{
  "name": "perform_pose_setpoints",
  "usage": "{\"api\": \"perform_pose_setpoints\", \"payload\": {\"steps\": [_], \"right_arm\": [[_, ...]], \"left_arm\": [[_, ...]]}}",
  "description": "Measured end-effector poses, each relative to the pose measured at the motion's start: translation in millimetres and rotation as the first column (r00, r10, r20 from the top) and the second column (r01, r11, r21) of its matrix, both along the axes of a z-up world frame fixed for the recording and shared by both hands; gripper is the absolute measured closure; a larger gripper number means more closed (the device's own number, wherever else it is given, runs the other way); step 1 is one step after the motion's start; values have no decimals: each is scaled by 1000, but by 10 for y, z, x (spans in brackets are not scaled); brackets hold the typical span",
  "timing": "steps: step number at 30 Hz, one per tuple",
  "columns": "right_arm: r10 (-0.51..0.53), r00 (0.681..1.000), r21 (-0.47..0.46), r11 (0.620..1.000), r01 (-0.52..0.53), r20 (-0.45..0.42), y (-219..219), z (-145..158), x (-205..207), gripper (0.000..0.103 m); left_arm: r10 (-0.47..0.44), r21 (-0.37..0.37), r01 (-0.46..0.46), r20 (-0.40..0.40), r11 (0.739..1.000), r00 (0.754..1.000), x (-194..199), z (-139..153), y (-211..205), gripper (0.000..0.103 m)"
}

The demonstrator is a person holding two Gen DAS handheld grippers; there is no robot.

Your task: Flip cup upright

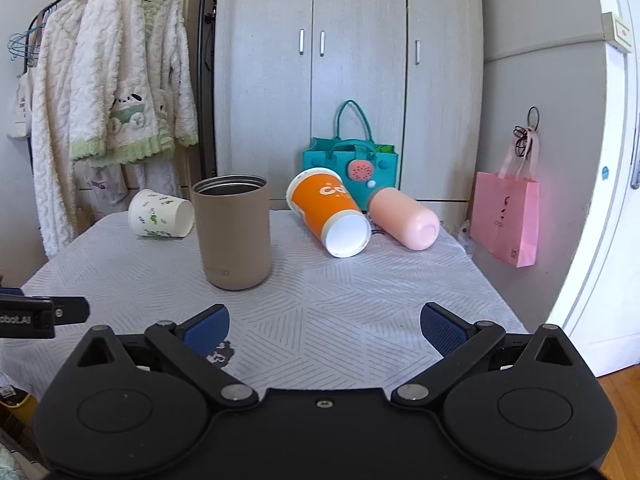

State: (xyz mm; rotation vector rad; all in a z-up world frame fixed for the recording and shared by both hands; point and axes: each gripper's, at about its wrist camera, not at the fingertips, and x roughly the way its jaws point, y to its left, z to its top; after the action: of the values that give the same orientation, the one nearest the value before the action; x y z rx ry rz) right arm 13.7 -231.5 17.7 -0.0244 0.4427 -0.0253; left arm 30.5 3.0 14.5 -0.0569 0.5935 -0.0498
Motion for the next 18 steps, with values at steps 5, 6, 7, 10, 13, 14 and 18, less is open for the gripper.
{"api": "perform_pose_setpoints", "payload": {"steps": [5, 6, 7, 10, 13, 14, 18], "right_arm": [[1, 1000, 15, 1000, -1, -6, -20, 9, -8, 0], [5, 1000, 16, 1000, -5, -5, -19, 13, -14, 0], [8, 1000, 15, 1000, -8, -5, -16, 15, -21, 0], [8, 1000, 12, 1000, -8, -3, -17, 26, -28, 0], [8, 1000, 13, 1000, -8, -3, -16, 27, -30, 0], [9, 1000, 12, 1000, -9, -2, -17, 25, -28, 0], [-3, 1000, 13, 1000, 3, 0, -25, 29, -37, 0]], "left_arm": [[0, 22, 0, 2, 1000, 1000, -15, 7, -33, 0], [-1, 26, 1, 0, 1000, 1000, -12, 9, -41, 0], [-1, 27, 1, 0, 1000, 1000, -13, 11, -45, 0], [2, 24, -2, 2, 1000, 1000, -22, 14, -45, 0], [7, 31, -7, 4, 999, 1000, -29, 21, -45, 0], [10, 35, -10, 5, 999, 1000, -33, 24, -43, 0], [14, 46, -13, -2, 999, 1000, -33, 27, -41, 0]]}}
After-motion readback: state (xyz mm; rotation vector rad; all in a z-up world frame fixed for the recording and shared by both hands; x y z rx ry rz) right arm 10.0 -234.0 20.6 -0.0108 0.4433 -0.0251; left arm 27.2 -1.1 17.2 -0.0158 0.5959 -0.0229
